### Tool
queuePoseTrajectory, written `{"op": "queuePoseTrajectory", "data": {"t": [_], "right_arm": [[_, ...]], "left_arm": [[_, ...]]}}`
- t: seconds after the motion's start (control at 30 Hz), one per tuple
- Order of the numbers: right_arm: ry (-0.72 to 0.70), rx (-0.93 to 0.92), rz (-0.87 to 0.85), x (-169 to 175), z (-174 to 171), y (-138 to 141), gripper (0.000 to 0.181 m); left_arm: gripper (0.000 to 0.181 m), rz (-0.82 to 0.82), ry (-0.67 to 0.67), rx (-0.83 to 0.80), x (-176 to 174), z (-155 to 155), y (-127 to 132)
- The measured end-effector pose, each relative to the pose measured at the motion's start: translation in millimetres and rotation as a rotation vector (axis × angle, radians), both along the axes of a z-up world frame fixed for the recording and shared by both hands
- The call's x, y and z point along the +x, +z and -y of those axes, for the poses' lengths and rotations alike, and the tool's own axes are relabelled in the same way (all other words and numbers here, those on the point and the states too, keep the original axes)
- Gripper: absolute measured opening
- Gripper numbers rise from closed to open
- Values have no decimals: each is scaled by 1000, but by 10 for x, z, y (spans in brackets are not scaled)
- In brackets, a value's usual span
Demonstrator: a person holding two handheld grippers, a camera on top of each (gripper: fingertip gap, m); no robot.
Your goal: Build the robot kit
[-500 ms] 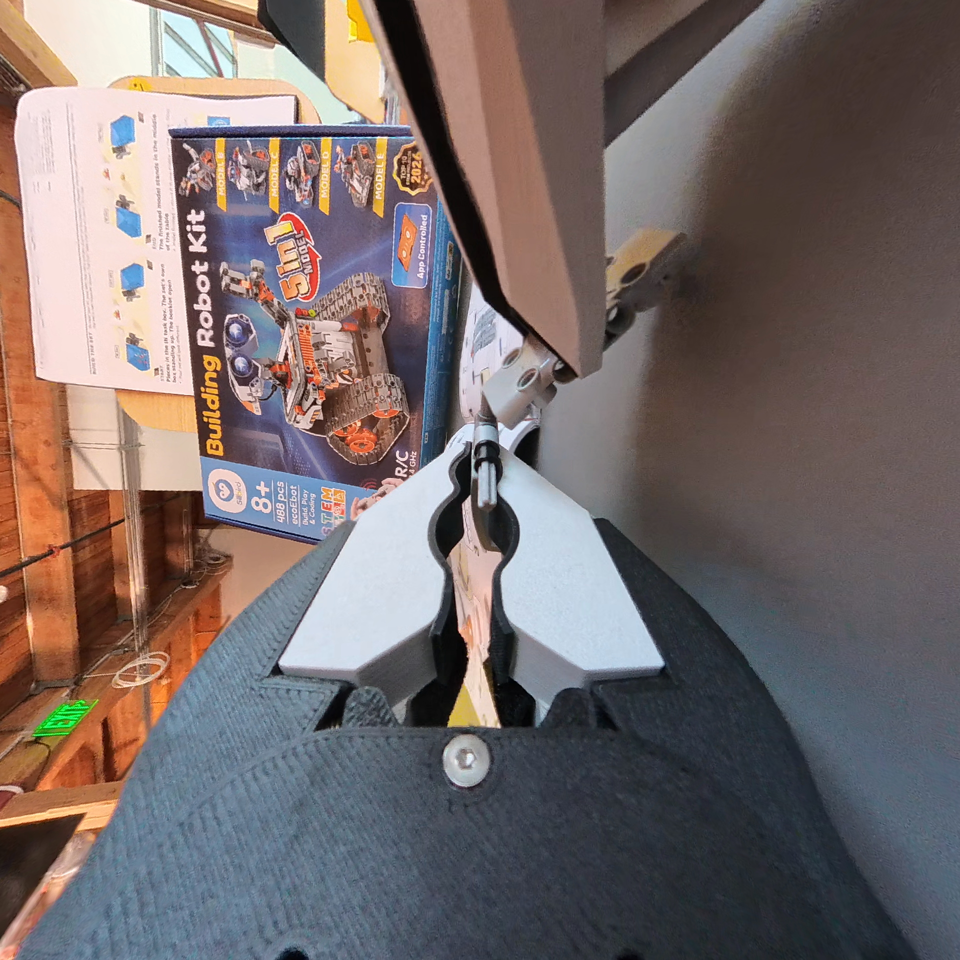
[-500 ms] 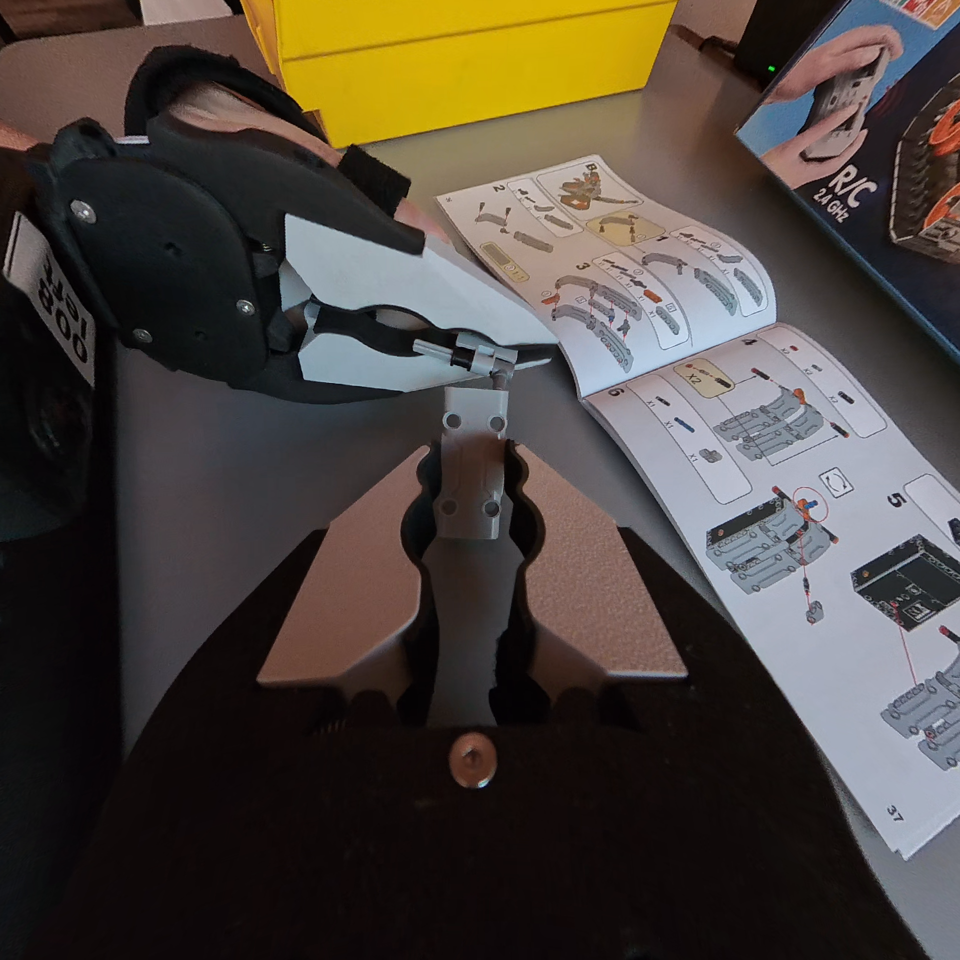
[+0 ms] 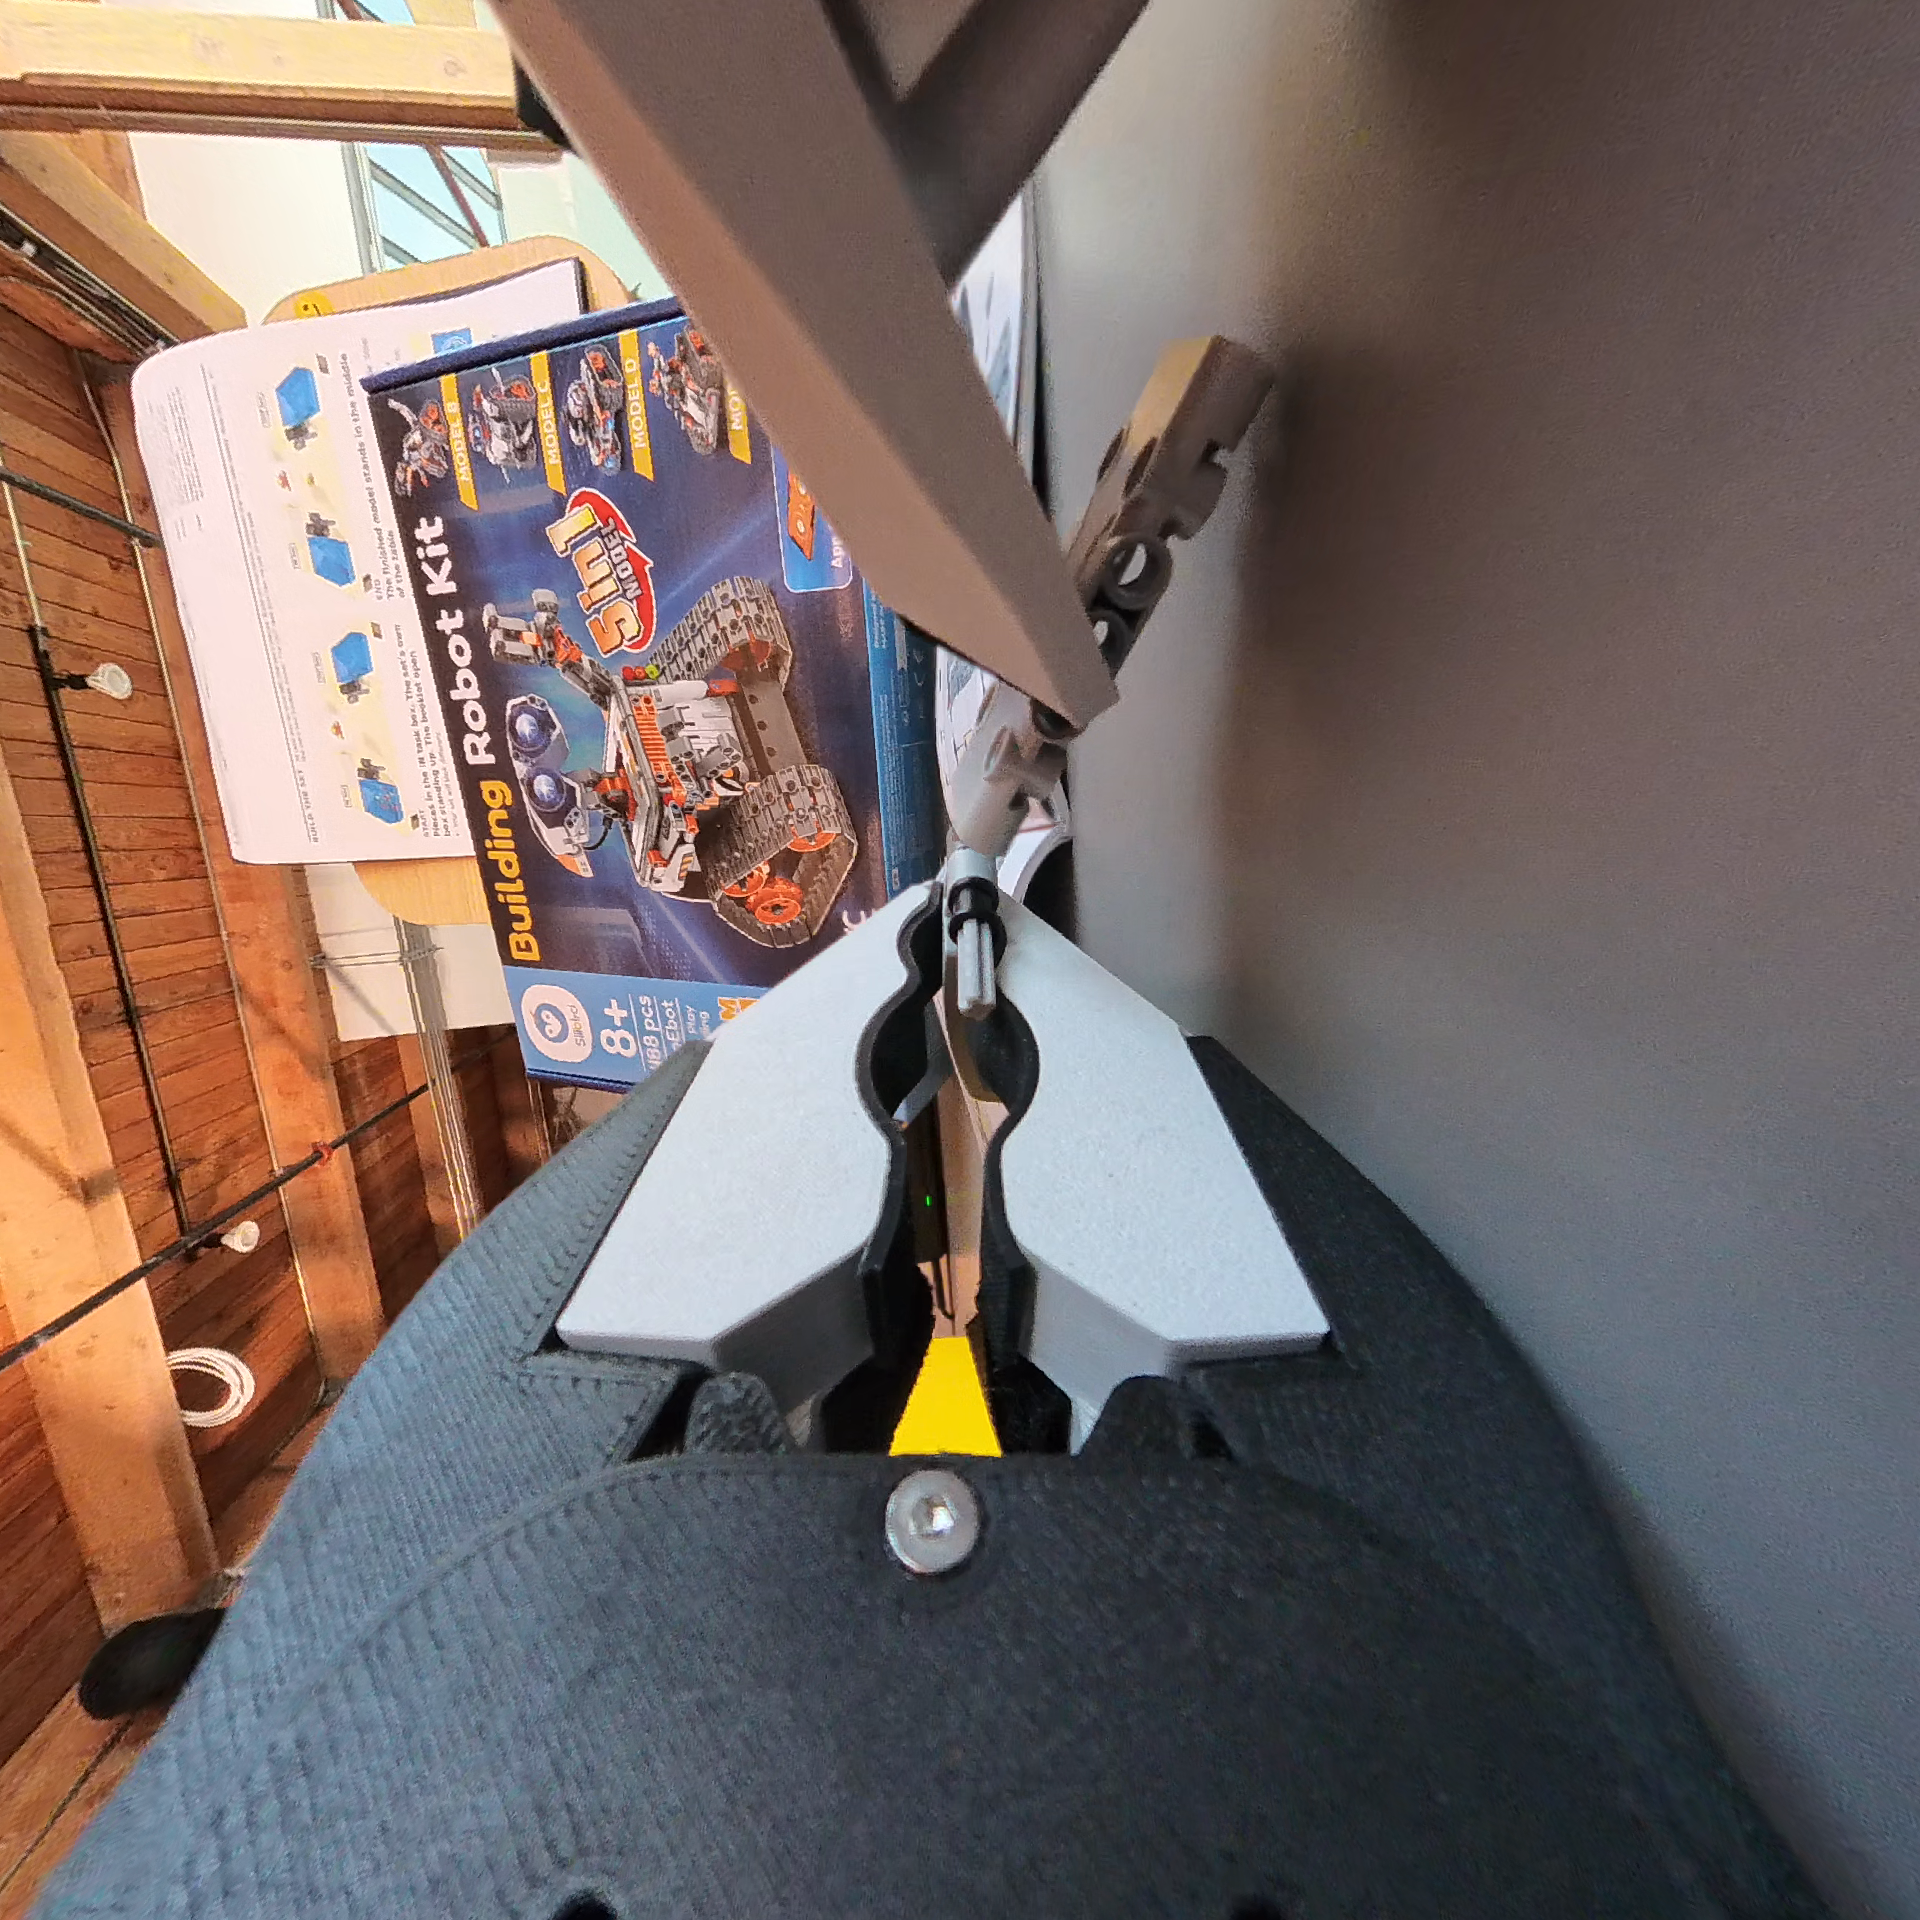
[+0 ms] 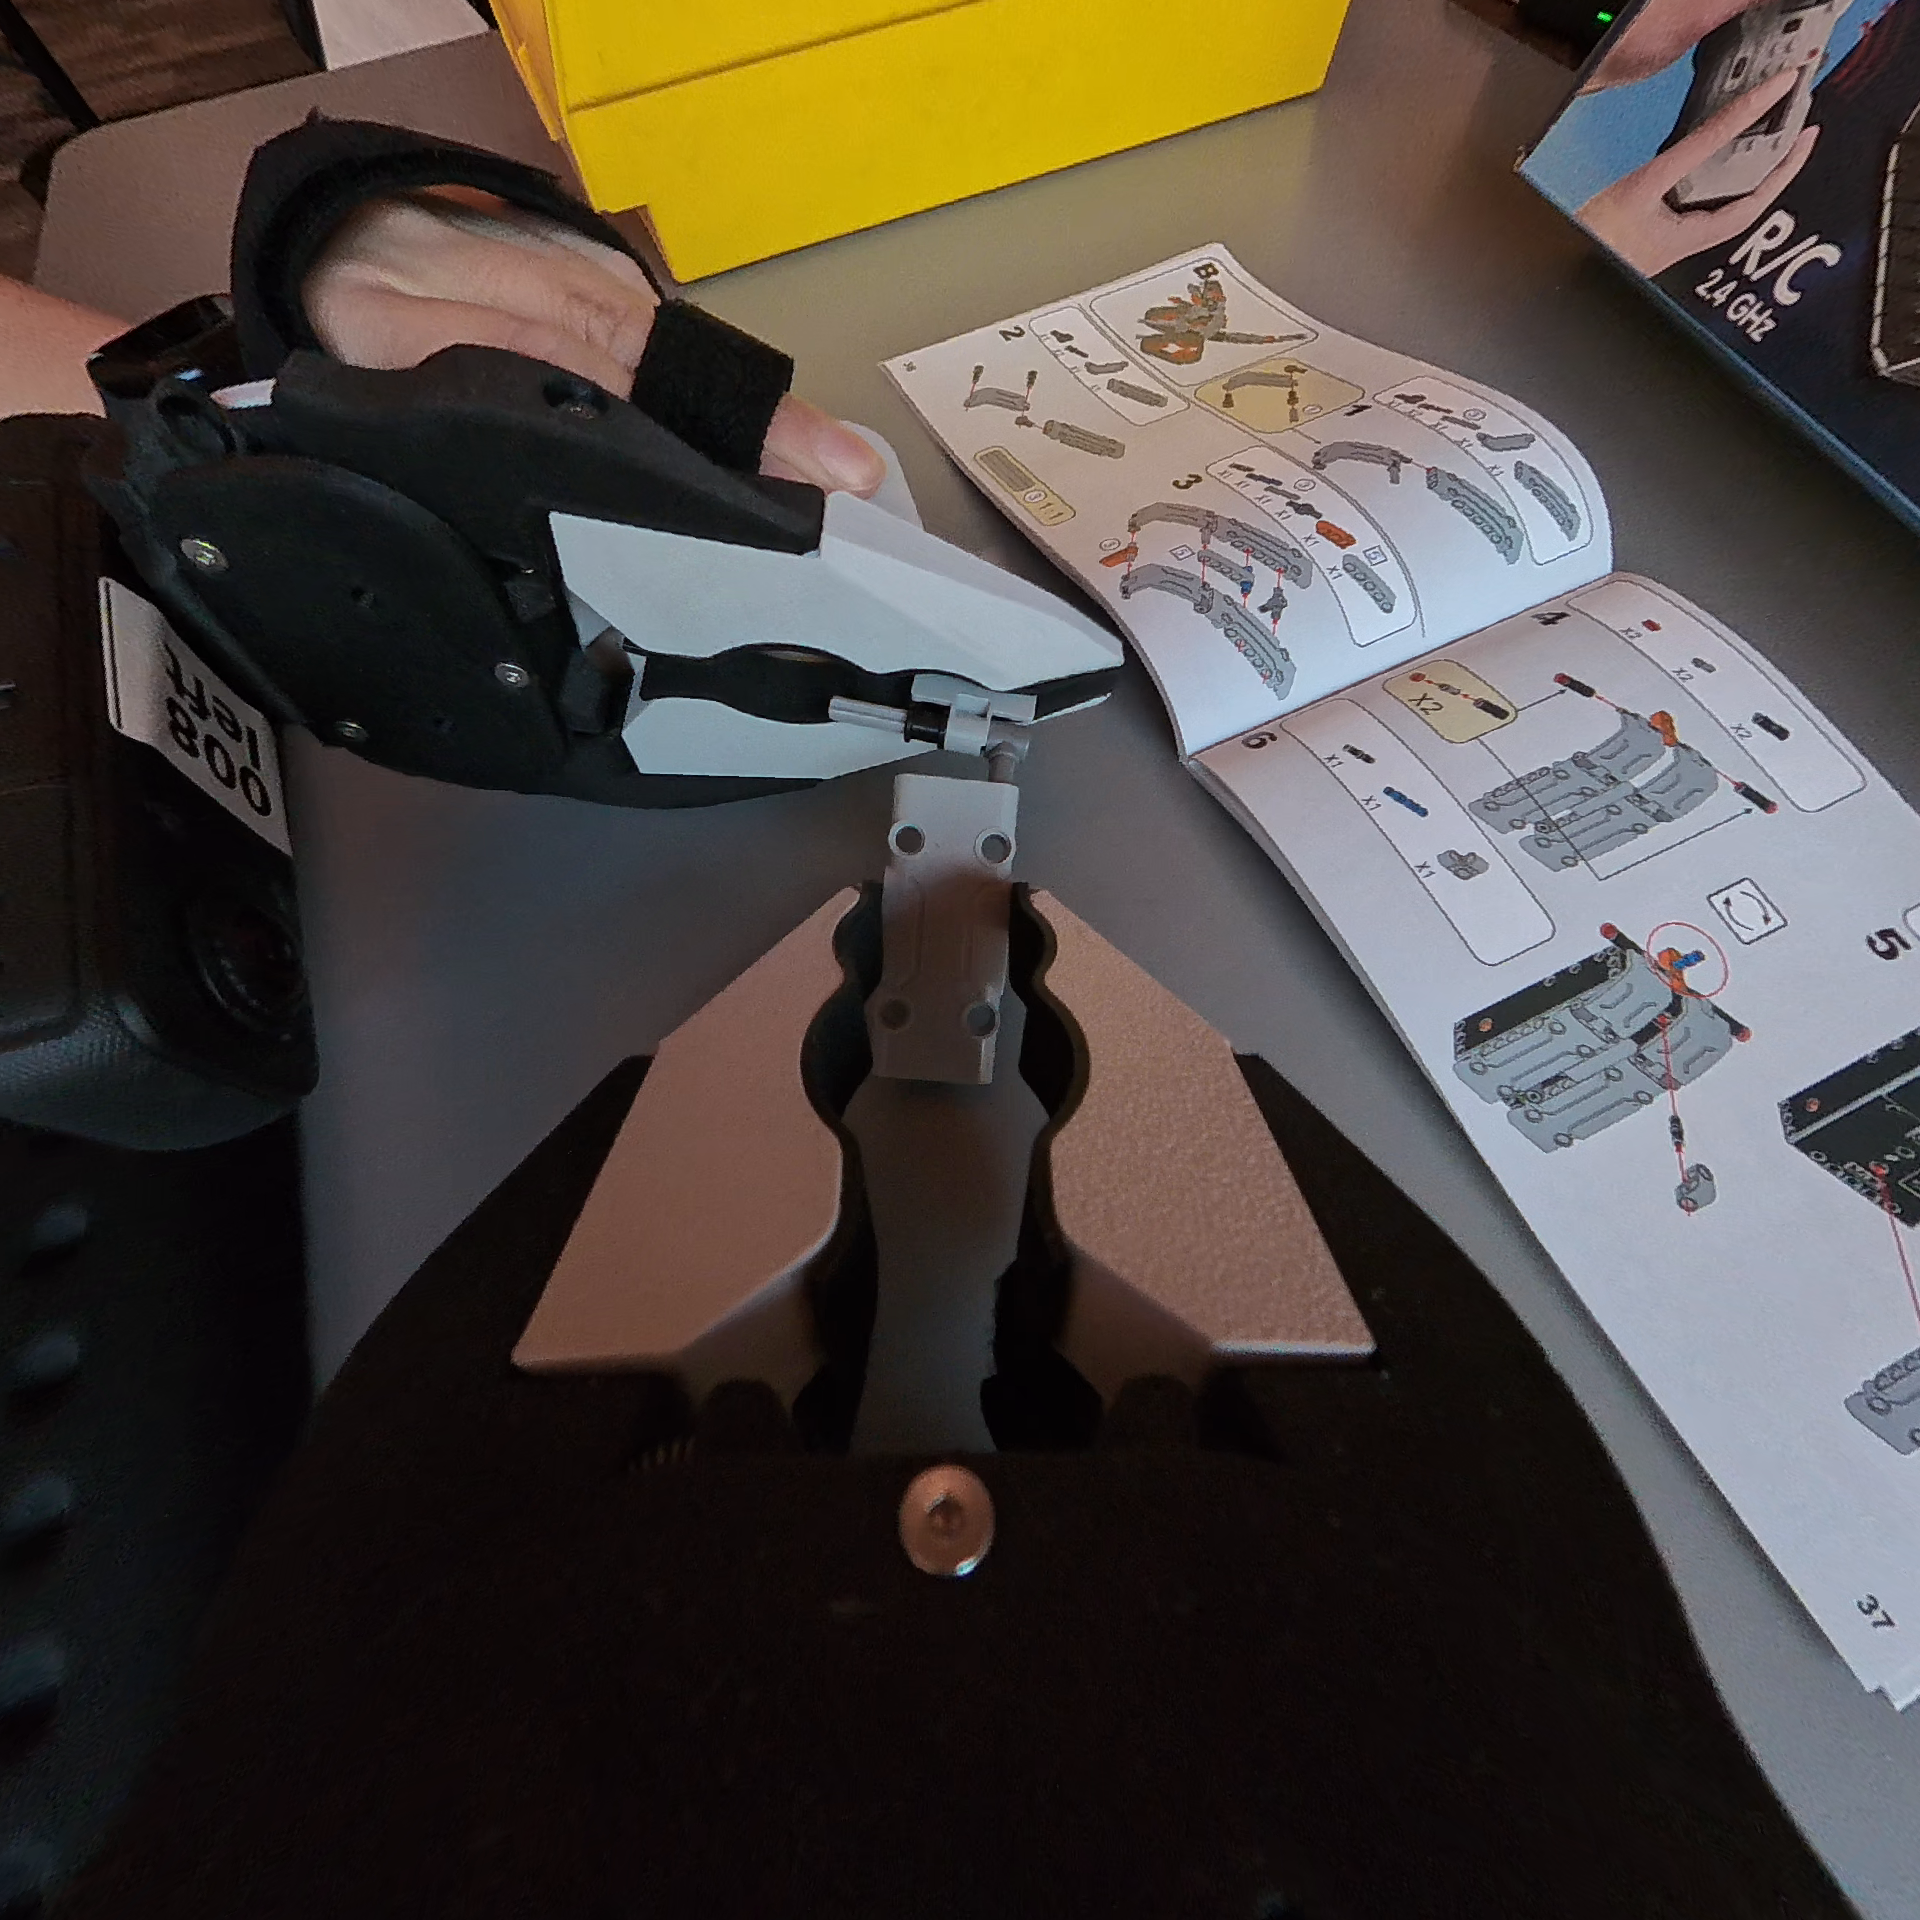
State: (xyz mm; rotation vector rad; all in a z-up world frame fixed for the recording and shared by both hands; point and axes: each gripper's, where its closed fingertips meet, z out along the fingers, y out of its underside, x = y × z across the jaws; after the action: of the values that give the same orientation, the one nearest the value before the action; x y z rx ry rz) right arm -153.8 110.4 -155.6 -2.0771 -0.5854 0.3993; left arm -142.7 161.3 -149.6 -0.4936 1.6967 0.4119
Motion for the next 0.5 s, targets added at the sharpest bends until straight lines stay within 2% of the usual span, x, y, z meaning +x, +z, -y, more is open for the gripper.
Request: {"op": "queuePoseTrajectory", "data": {"t": [0.3,0.5], "right_arm": [[24,-19,169,5,105,-41,23],[-2,-35,173,13,141,54,22]], "left_arm": [[0,-17,-64,19,28,106,-26],[0,-7,-73,57,44,134,7]]}}
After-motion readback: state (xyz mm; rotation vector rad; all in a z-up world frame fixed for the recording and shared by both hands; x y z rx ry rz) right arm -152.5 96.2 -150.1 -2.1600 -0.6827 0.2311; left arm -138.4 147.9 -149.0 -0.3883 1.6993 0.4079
